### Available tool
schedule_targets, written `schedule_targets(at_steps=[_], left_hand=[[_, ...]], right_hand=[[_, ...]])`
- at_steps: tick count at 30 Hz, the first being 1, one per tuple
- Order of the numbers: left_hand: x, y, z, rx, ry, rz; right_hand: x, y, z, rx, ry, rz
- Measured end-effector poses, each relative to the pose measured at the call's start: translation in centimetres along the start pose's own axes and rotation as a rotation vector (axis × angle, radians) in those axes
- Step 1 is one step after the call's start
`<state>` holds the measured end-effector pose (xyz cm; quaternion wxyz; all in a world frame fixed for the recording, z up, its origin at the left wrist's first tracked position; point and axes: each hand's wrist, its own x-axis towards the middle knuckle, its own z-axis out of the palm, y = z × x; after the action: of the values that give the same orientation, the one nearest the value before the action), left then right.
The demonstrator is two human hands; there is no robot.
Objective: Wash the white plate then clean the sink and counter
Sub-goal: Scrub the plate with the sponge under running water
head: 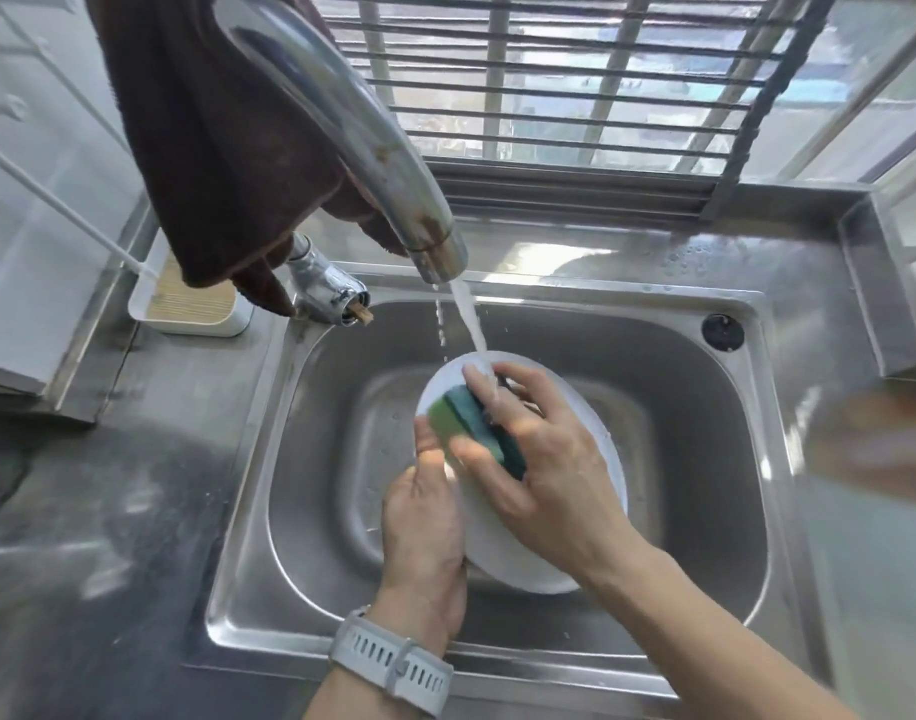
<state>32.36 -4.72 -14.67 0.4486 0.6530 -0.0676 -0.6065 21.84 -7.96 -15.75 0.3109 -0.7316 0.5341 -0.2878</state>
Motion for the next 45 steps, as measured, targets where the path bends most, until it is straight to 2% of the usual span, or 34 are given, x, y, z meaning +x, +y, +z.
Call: schedule_targets(at_steps=[2, 6, 10, 14, 19, 23, 24, 27, 28, 31, 32, 35, 37, 41, 45], left_hand=[[0.3, 0.1, -0.5, 0.065, 0.028, 0.095], [0.6, 0.1, -1.1, 0.227, 0.016, 0.210], [1.0, 0.2, -1.7, 0.234, -0.011, 0.218], [1.1, 0.2, -2.6, 0.255, -0.067, 0.186], [1.5, 0.4, -3.2, 0.279, -0.094, 0.203], [1.2, 0.0, -3.5, 0.247, -0.089, 0.177], [1.3, -0.1, -3.6, 0.235, -0.075, 0.175], [1.7, 0.1, -3.5, 0.172, -0.035, 0.147], [1.6, 0.1, -3.6, 0.136, -0.039, 0.127], [1.4, 0.1, -4.3, 0.101, -0.011, 0.103], [1.5, 0.2, -4.5, 0.099, 0.003, 0.097], [2.1, 0.7, -4.8, 0.084, 0.039, 0.090], [2.3, 0.8, -5.0, 0.084, 0.044, 0.095], [2.1, 0.5, -4.8, 0.019, 0.071, 0.096], [2.9, 1.3, -4.7, -0.081, 0.119, 0.097]], right_hand=[[1.9, 1.2, 0.2, -0.041, 0.057, 0.033], [2.9, 3.1, -0.7, -0.027, 0.096, 0.231], [2.0, 0.6, 0.0, -0.013, 0.014, 0.041], [3.7, 3.1, 0.0, 0.044, 0.080, 0.224], [2.4, 1.0, 1.3, 0.078, 0.009, 0.068], [4.0, 4.1, 0.9, 0.038, 0.100, 0.353], [3.7, 3.6, 1.0, 0.030, 0.113, 0.335], [2.4, 1.1, 2.2, 0.064, 0.064, 0.117], [2.5, 1.6, 2.4, 0.063, 0.051, 0.116], [3.7, 4.7, 2.0, 0.022, 0.092, 0.407], [3.5, 4.8, 2.0, 0.005, 0.108, 0.431], [1.8, 2.6, 2.1, 0.011, 0.098, 0.247], [1.3, 2.9, 2.1, 0.041, 0.050, 0.225], [1.4, 5.5, 2.0, 0.045, 0.125, 0.517], [-1.9, 4.1, 2.1, 0.087, 0.188, 0.596]])
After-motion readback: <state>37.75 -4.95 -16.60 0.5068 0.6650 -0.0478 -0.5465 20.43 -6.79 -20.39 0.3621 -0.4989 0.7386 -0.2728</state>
